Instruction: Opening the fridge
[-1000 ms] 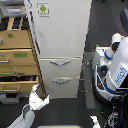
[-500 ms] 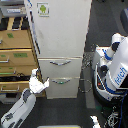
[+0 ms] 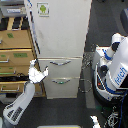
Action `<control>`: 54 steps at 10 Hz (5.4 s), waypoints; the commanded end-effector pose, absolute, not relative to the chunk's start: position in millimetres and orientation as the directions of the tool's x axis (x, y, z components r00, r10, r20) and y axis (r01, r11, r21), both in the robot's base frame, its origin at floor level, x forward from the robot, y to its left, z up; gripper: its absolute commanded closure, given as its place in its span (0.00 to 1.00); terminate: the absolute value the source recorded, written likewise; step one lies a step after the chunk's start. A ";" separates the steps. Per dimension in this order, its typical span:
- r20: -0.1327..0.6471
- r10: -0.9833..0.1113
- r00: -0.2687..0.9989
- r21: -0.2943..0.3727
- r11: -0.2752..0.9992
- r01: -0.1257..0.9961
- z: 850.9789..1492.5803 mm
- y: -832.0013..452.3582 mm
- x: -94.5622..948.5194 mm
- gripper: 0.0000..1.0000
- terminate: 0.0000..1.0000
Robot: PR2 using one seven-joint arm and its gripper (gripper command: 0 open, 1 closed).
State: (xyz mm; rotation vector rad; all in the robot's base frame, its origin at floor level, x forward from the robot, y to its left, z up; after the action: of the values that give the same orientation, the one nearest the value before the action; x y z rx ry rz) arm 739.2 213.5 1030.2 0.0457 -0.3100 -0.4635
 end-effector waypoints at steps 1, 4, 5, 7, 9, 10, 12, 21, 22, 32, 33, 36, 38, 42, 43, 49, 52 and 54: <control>0.170 -0.085 0.982 -0.039 0.995 0.093 1074.5 244.9 843.2 0.00 0.00; 0.162 0.004 0.987 -0.016 1.000 -0.001 1088.6 268.0 854.3 0.00 0.00; 0.164 0.027 0.986 -0.014 1.000 -0.025 1089.6 273.9 856.5 0.00 0.00; 0.168 0.025 0.985 0.014 1.000 -0.028 1088.2 277.0 856.8 0.00 0.00; 0.171 0.020 0.985 0.032 0.999 -0.026 1089.0 280.7 862.3 0.00 0.00; 0.154 0.021 0.988 0.015 1.000 -0.024 1088.7 276.6 870.2 0.00 0.00; 0.150 0.021 0.988 -0.006 1.000 -0.021 1090.9 271.8 881.2 0.00 0.00; 0.165 0.015 0.986 -0.040 0.999 -0.008 1085.1 293.6 914.6 0.00 0.00; 0.169 0.015 0.985 -0.036 0.999 -0.009 1083.3 300.8 920.3 0.00 0.00; 0.137 -0.038 0.990 -0.065 0.997 0.047 1049.3 316.8 939.5 1.00 0.00; 0.135 -0.037 0.990 -0.062 0.997 0.046 1047.2 319.5 938.0 1.00 0.00; 0.138 -0.037 0.990 -0.062 0.997 0.046 1048.6 320.8 934.4 1.00 0.00; 0.139 -0.041 0.989 -0.062 0.997 0.050 1050.0 318.8 933.4 1.00 0.00; 0.130 -0.054 0.990 -0.057 0.996 0.062 1046.4 312.3 931.5 1.00 0.00; 0.128 -0.054 0.990 -0.054 0.997 0.062 1045.6 316.3 927.8 1.00 0.00; 0.391 -0.430 0.814 0.015 0.887 0.461 1239.3 312.1 561.7 1.00 0.00; 0.519 -0.641 0.566 0.137 0.716 0.684 1372.6 268.9 224.8 1.00 0.00; 0.709 -0.671 0.219 0.222 0.507 0.833 1435.7 243.5 -15.0 1.00 0.00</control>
State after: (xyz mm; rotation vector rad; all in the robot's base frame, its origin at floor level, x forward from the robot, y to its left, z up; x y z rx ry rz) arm 825.7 286.2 1066.3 -0.1107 -0.2003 -0.2582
